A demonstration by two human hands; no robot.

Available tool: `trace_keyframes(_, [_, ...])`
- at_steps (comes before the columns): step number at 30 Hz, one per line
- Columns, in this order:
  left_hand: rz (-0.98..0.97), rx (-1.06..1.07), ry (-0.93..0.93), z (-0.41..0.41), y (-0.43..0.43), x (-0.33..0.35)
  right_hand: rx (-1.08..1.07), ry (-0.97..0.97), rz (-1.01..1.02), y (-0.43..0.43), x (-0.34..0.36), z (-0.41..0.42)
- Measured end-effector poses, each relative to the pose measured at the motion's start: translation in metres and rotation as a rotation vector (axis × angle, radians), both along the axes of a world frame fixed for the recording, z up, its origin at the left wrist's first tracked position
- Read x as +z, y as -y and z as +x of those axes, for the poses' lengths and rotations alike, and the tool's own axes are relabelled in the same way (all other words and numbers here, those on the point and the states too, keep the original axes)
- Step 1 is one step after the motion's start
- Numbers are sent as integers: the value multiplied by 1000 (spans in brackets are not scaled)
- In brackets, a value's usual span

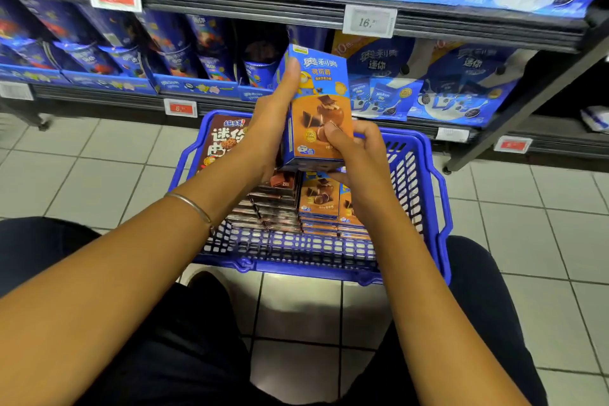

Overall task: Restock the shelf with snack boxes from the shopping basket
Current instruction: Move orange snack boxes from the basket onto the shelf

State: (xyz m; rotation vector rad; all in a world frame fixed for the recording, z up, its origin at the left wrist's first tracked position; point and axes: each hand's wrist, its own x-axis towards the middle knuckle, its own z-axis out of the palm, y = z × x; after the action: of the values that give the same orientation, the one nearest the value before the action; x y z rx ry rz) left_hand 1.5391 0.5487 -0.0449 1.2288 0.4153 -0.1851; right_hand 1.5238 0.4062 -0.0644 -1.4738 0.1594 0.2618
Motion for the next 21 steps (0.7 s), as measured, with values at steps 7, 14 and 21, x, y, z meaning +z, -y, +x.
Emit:
trace_keyframes(7, [7, 72, 16, 4, -10, 6, -81, -98, 24, 13, -33, 22])
trace_keyframes(14, [-5, 66, 10, 2, -9, 8, 202, -374, -648, 15, -156, 14])
trace_keyframes(21, [2, 39, -4, 2, -10, 7, 69, -288, -610, 3, -182, 6])
